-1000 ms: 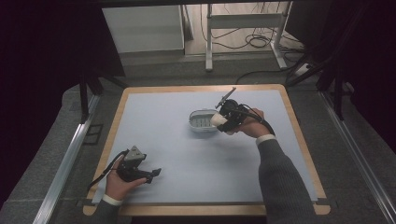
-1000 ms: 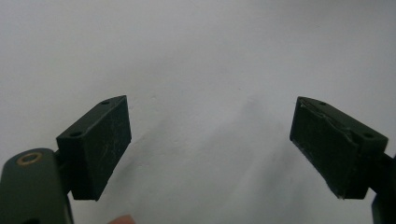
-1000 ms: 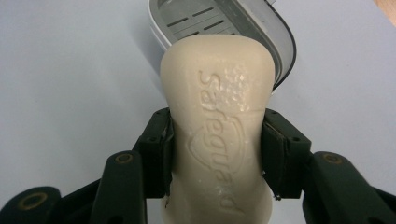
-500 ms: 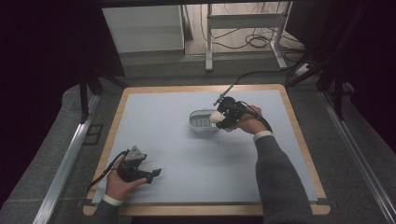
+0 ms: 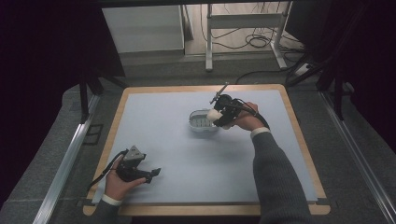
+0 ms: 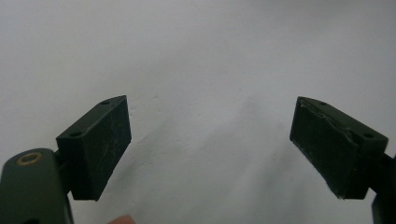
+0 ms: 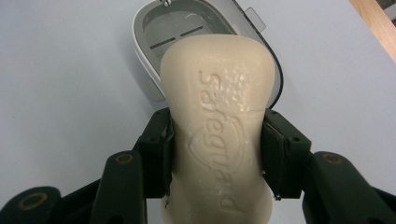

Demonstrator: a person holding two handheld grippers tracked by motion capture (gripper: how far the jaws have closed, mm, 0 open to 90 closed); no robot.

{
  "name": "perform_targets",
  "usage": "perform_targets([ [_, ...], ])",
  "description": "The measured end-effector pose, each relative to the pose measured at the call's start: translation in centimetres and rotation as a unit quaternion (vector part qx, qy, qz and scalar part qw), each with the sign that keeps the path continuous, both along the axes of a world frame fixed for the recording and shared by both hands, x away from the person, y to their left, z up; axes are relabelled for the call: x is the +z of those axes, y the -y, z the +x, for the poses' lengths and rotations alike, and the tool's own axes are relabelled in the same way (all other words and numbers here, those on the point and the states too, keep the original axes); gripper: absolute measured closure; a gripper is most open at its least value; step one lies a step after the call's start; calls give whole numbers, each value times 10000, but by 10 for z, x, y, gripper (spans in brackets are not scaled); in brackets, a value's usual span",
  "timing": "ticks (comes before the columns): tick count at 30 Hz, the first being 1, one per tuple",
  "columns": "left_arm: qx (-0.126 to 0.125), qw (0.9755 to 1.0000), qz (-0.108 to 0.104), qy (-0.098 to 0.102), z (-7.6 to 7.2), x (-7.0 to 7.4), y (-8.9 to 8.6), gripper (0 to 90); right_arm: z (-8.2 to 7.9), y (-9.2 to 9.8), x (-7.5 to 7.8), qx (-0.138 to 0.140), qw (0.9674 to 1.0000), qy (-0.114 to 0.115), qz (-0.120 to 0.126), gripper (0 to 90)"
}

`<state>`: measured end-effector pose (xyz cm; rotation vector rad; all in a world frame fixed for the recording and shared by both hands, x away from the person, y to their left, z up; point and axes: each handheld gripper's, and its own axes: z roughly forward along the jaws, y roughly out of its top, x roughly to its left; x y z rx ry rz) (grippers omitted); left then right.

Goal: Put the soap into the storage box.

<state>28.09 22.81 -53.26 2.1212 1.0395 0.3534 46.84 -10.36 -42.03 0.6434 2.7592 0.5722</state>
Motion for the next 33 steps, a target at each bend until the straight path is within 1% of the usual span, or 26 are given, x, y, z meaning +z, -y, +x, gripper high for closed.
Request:
perform_targets([
  [7,10,10000,-16,22,-1,2,-2,130,7,-8,-3,49,10000,33,-66,496],
  [14,22,10000,-35,38,-1,3,-3,129,14,-22,-7,160,9997,51,-192,495],
  [16,21,10000,-39,43,-1,3,-4,129,17,-26,-9,227,9995,81,-213,495],
  [18,29,10000,-41,47,-1,3,-4,129,20,-30,-10,299,9993,56,-239,495],
  [20,27,10000,-39,44,-1,3,-4,129,22,-35,-10,307,9991,85,-285,495],
  [25,12,10000,-42,29,-1,3,-4,129,26,-44,-12,500,9981,157,-322,495],
  [27,15,10000,-38,30,-1,3,-4,129,26,-46,-14,540,9979,183,-316,495],
  [33,20,10000,-39,41,-1,3,-5,129,27,-52,-23,630,9967,179,-475,494],
])
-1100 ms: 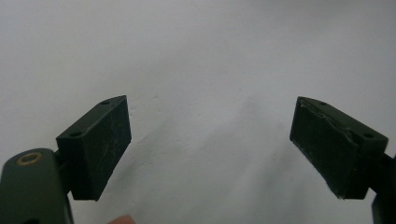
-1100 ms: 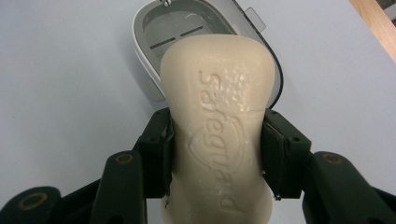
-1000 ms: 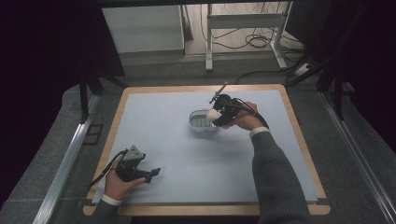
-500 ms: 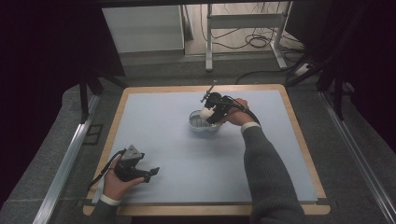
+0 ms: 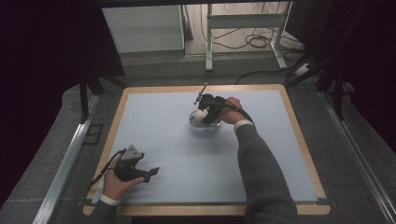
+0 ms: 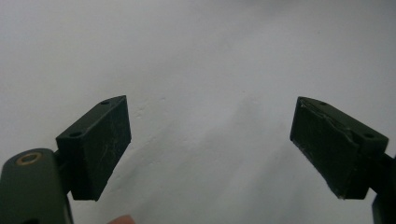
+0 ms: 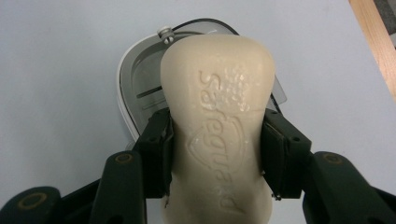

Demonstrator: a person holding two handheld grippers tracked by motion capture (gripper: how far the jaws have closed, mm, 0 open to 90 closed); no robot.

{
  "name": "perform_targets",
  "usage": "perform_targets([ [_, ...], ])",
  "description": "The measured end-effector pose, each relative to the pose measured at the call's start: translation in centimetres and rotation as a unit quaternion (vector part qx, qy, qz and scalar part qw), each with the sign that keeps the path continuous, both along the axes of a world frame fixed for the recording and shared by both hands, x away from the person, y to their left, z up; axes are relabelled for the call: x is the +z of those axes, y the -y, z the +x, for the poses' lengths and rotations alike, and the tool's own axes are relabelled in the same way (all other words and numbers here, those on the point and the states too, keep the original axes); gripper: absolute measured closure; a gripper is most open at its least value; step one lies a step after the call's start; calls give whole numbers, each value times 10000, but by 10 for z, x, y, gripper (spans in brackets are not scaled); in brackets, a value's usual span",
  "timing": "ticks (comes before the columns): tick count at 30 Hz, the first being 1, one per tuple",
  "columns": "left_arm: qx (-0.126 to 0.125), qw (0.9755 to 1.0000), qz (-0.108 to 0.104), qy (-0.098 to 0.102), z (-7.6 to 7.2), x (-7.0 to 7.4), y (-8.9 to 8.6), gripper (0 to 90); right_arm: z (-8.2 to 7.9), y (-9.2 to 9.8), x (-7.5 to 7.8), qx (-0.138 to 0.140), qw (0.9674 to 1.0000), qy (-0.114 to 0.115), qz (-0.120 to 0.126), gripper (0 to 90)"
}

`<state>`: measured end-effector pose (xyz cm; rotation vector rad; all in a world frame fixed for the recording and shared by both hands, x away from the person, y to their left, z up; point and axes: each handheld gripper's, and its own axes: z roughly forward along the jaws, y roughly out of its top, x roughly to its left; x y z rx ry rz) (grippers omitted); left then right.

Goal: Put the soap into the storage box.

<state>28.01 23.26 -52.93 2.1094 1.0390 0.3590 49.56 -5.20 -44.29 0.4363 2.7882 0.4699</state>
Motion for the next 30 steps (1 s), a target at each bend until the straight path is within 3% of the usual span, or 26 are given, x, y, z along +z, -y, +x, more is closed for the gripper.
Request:
perform_targets([
  [6,-1,10000,-14,-3,0,0,0,128,-3,-6,-4,-11,9999,48,-110,474],
  [9,5,10000,13,16,0,0,-1,128,-3,-4,1,-79,9998,26,172,474],
  [15,5,10000,4,4,0,0,0,129,-8,0,12,-293,9984,83,473,415],
  [18,-1,10000,12,-8,0,0,0,128,-14,5,16,-441,9960,135,771,383],
  [24,15,10000,19,14,0,0,0,128,-31,20,25,-690,9907,308,1132,328],
  [30,48,10000,19,30,0,1,-1,128,-48,42,26,-888,9859,426,1355,310],
])
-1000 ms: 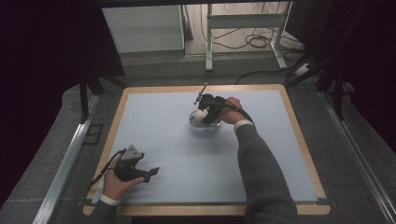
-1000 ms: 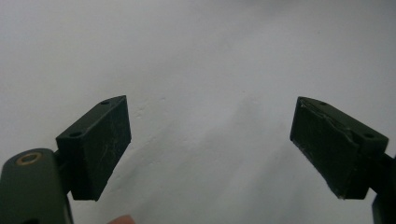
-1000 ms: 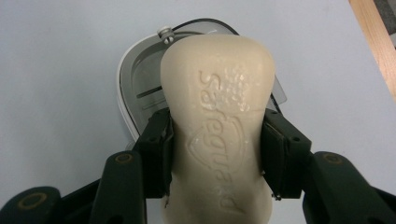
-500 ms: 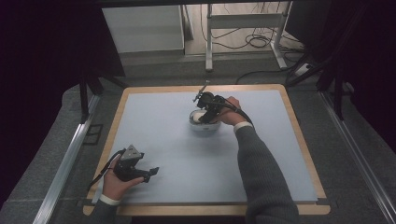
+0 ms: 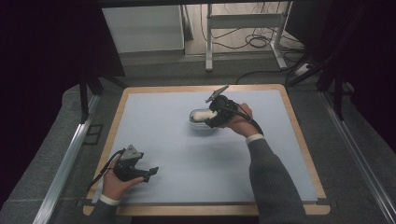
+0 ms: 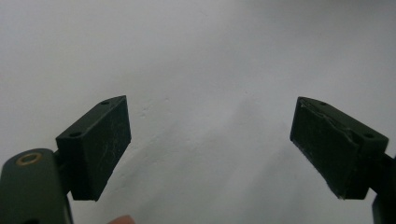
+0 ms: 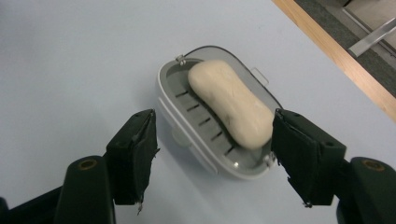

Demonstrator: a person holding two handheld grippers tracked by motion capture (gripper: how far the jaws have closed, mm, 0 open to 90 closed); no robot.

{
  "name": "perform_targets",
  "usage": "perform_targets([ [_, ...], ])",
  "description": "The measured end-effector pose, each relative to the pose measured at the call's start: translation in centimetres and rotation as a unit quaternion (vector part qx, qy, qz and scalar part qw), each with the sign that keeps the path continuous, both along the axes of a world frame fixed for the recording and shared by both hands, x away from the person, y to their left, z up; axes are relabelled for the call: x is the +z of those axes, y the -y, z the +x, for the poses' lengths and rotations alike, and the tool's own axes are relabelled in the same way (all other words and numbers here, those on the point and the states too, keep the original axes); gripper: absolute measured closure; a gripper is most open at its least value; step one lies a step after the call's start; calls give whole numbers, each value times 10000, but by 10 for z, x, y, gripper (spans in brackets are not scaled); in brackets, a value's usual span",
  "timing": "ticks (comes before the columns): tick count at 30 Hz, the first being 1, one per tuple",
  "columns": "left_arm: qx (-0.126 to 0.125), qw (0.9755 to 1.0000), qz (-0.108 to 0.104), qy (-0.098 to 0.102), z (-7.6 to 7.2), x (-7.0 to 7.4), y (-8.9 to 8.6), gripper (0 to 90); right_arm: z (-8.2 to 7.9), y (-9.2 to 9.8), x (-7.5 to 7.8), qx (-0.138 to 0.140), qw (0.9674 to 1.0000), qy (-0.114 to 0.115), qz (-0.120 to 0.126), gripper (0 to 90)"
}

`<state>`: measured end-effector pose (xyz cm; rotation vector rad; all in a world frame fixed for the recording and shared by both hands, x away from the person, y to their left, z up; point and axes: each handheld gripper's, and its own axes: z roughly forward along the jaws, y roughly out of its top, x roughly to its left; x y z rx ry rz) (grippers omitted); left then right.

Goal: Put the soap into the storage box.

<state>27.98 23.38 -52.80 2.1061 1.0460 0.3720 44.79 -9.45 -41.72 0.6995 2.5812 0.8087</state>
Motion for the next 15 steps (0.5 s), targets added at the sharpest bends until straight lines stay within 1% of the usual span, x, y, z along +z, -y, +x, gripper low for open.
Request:
perform_targets([
  [2,6,10000,13,2,0,0,0,128,-5,8,0,-47,9999,28,112,310],
  [7,14,10000,20,-17,1,-1,1,128,-23,26,-2,-196,9989,-6,431,308],
  [9,19,10000,37,-2,1,-1,1,129,-33,31,-4,-201,9985,25,503,304],
  [11,23,10000,39,5,1,-1,0,128,-39,37,-7,-253,9982,28,539,303],
  [15,19,10000,59,-8,1,-1,1,129,-51,51,-17,-372,9972,44,640,300],
])
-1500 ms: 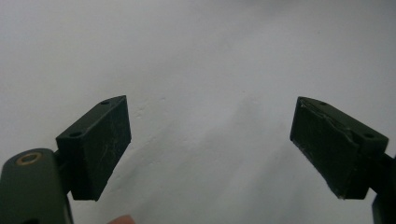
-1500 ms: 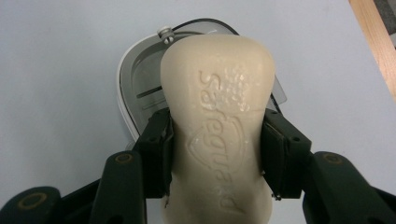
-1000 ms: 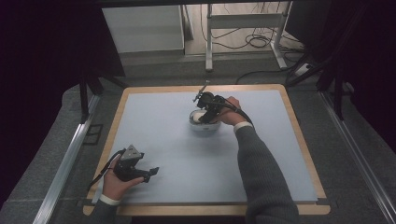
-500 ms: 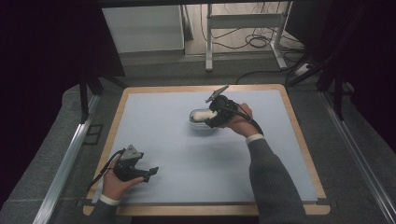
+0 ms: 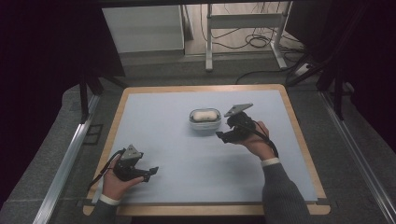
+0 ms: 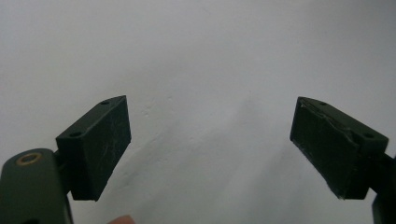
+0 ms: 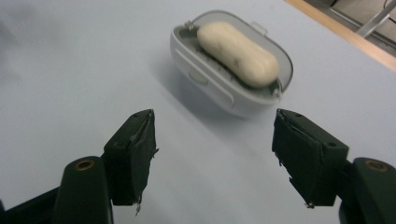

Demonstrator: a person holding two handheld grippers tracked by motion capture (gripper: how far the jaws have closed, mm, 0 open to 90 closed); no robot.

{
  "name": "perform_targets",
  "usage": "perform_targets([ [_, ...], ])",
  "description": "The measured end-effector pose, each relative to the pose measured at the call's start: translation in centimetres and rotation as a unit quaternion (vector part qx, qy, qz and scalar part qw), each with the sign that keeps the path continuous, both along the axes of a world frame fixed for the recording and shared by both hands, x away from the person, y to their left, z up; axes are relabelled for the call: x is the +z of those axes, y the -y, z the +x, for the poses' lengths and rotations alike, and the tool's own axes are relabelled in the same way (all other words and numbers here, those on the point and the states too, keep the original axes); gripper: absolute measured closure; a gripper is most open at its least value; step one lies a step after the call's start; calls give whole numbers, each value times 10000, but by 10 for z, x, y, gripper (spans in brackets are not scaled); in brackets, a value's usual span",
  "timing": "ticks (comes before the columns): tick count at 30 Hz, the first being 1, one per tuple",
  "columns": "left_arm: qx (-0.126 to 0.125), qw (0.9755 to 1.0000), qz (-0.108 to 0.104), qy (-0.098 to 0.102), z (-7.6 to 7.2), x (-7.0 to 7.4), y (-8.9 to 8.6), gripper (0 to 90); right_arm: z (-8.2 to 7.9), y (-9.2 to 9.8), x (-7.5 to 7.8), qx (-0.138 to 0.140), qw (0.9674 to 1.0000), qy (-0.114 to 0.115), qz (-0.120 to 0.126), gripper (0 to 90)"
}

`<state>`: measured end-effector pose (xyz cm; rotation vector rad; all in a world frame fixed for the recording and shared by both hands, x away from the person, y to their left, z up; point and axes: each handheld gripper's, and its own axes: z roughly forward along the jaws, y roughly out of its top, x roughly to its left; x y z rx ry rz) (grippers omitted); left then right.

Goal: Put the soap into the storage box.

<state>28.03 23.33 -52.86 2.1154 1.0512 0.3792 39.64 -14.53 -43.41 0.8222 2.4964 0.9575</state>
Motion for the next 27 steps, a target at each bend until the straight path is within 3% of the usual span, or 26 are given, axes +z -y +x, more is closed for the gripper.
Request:
perform_targets([
  [8,-9,10000,33,-29,1,-2,2,128,-24,31,-25,-179,9998,-70,44,296],
  [16,11,10000,47,-22,1,-1,2,128,-46,61,-48,-491,9980,-123,367,295],
  [17,11,10000,31,-26,1,-2,2,128,-46,63,-51,-533,9977,-156,395,295],
  [19,9,10000,41,-22,1,-2,2,128,-46,64,-53,-572,9980,-161,214,291],
  [22,12,10000,36,-18,1,-1,2,128,-46,66,-51,-586,9974,-133,398,291],
  [27,6,10000,37,-8,1,-1,1,128,-48,63,-53,-624,9975,-1,340,291],
])
